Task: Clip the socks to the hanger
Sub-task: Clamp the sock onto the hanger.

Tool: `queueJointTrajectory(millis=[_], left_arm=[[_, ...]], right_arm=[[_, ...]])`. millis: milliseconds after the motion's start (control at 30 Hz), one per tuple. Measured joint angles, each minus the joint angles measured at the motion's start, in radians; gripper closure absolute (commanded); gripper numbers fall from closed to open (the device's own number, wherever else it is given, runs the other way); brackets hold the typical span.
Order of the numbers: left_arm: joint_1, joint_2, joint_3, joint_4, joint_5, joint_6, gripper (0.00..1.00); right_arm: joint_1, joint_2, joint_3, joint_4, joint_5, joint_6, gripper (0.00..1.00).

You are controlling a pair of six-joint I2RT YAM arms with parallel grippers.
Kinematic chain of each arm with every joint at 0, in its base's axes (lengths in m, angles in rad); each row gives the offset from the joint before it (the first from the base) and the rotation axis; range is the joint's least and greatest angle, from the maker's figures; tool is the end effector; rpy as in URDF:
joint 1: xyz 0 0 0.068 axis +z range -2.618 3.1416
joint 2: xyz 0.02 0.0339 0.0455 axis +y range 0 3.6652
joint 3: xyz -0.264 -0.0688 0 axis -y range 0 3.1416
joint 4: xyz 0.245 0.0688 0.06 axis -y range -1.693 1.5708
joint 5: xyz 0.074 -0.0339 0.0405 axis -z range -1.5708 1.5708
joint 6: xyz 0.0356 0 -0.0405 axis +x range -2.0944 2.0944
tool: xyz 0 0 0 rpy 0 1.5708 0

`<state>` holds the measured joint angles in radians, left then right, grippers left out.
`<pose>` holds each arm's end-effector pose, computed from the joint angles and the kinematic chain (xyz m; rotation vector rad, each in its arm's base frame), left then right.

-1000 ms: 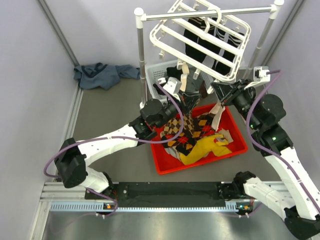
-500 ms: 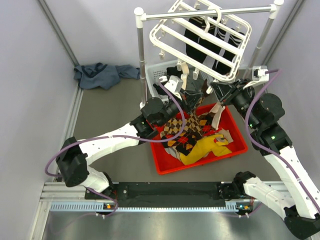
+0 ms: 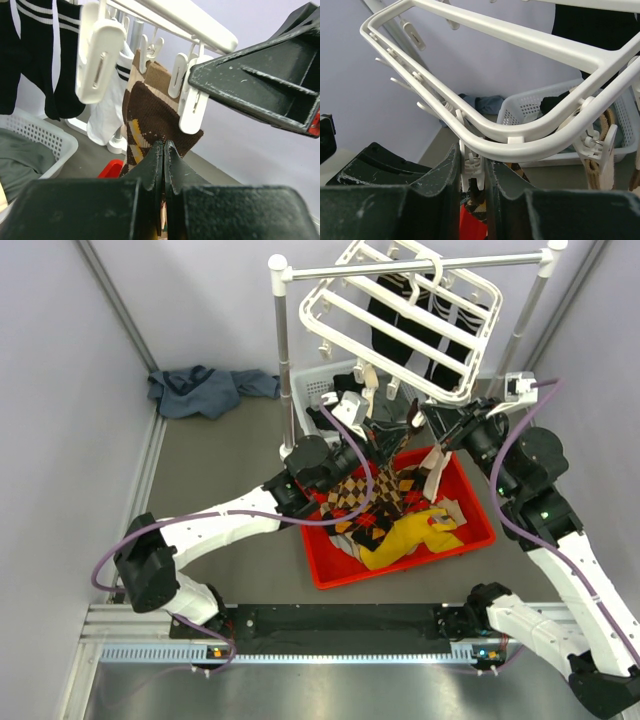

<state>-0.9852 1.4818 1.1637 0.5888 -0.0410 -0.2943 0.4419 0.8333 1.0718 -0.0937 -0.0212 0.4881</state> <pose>0.1966 -0.2939 0.3861 0.4313 1.3081 -1.0585 0.1577 0.0754 0.4409 0.0160 1.4725 0.7775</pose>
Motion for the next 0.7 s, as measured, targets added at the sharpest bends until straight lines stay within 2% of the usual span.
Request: queueJointTrajectory(millis=[700], left_arm=[[-0.026, 0.027, 0.035, 0.046, 0.0, -0.018, 1.0]], right_arm=[[0.0, -0.032, -0.059, 0.074, 0.07, 0.039, 1.0]])
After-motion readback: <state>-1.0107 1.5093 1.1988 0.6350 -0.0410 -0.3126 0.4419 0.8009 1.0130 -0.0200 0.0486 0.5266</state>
